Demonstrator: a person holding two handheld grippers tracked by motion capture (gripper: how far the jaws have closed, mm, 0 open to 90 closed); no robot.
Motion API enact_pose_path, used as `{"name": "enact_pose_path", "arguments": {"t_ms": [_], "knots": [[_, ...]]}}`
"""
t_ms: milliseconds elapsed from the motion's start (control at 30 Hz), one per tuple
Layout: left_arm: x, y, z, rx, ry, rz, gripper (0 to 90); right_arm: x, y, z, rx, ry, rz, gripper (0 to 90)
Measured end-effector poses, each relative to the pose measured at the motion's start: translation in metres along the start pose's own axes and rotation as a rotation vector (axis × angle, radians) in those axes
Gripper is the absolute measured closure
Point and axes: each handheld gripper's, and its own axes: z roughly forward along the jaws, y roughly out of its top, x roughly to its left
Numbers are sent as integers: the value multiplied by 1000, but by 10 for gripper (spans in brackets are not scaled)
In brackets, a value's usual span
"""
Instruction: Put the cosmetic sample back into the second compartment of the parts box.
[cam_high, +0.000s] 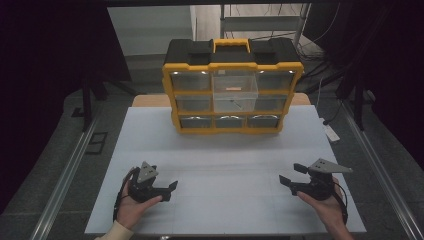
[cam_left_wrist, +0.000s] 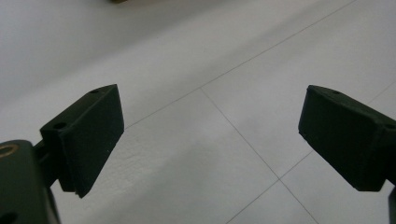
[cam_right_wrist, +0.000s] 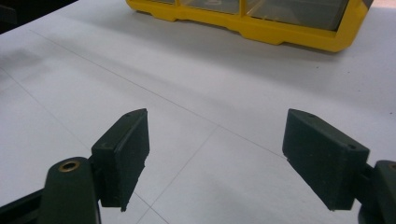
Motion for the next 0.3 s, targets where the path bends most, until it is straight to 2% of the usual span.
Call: {"name": "enact_pose_path", "arguments": {"t_ms": [300], "knots": [[-1,1,1,0,3,-4,72,-1,1,-3,-10,-3,3,232]]}}
